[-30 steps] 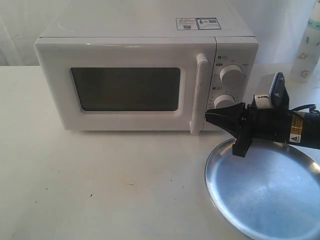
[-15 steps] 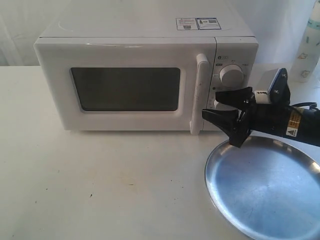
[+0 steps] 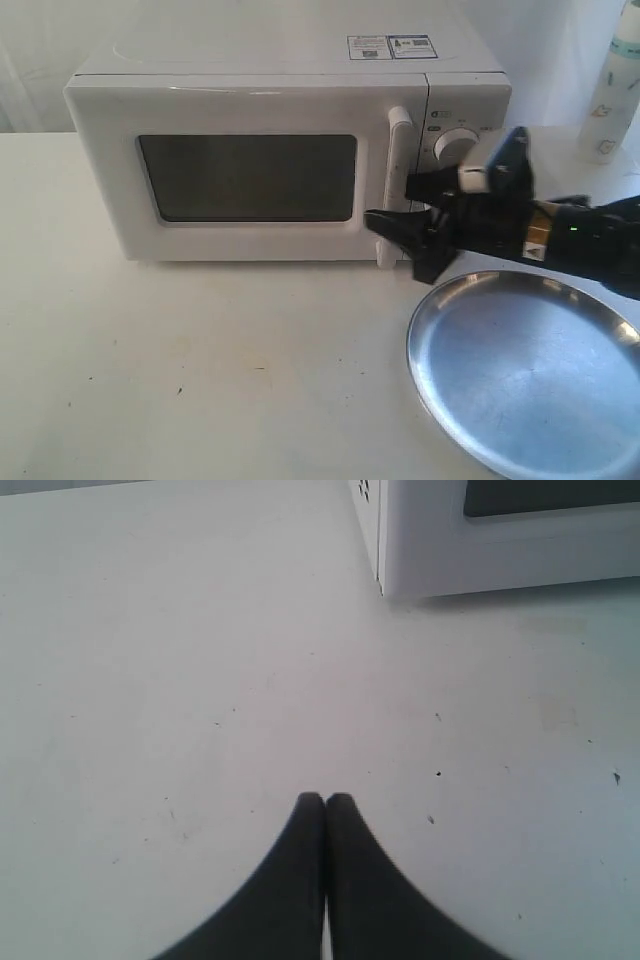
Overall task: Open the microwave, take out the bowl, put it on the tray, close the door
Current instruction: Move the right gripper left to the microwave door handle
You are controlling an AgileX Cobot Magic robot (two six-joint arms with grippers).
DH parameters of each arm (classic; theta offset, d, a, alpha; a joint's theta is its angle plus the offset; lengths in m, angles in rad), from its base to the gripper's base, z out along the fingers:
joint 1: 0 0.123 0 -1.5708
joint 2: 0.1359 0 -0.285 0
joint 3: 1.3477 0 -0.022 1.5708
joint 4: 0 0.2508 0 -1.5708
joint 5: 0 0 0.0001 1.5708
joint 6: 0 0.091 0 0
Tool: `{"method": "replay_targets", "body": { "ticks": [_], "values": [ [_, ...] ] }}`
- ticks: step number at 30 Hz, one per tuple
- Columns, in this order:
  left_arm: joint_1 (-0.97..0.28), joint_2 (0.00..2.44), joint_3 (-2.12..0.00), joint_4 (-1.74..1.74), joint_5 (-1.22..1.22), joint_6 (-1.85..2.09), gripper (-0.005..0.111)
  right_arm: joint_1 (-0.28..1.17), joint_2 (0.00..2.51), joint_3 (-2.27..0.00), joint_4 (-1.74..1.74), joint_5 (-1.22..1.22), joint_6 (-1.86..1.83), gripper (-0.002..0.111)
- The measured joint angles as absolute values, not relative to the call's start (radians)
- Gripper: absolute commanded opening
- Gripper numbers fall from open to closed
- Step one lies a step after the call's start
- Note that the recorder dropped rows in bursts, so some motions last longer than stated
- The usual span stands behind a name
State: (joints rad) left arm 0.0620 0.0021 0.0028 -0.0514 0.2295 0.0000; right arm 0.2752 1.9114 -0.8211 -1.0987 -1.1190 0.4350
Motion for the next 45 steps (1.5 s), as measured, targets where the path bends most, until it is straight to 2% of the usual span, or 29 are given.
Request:
{"method": "replay_targets", "body": {
  "ticks": [4, 5, 7, 23, 35, 45],
  "values": [
    [0.062, 0.002, 0.003, -0.049, 0.229, 0.000, 0.000, 0.322, 1.912, -0.828, -1.049, -1.054, 0.427, 0.033],
    [0.062, 0.002, 0.003, -0.049, 0.229, 0.000, 0.000, 0.323, 1.910, -0.828, -1.047, -1.054, 0.427, 0.018],
    [0.062, 0.002, 0.003, -0.049, 0.229, 0.000, 0.000, 0.325, 1.910, -0.828, -1.044, -1.046, 0.425, 0.000],
    [0.062, 0.002, 0.003, -0.049, 0.229, 0.000, 0.000, 0.324, 1.877, -0.834, -1.121, -0.995, 0.485, 0.000],
    [0.062, 0.002, 0.003, -0.049, 0.229, 0.000, 0.000, 0.309, 1.733, -0.845, -1.331, -0.777, 0.509, 0.000],
    [0.062, 0.002, 0.003, -0.049, 0.229, 0.000, 0.000, 0.304, 1.614, -0.842, -1.378, -0.778, 0.607, 0.001]
  ]
}}
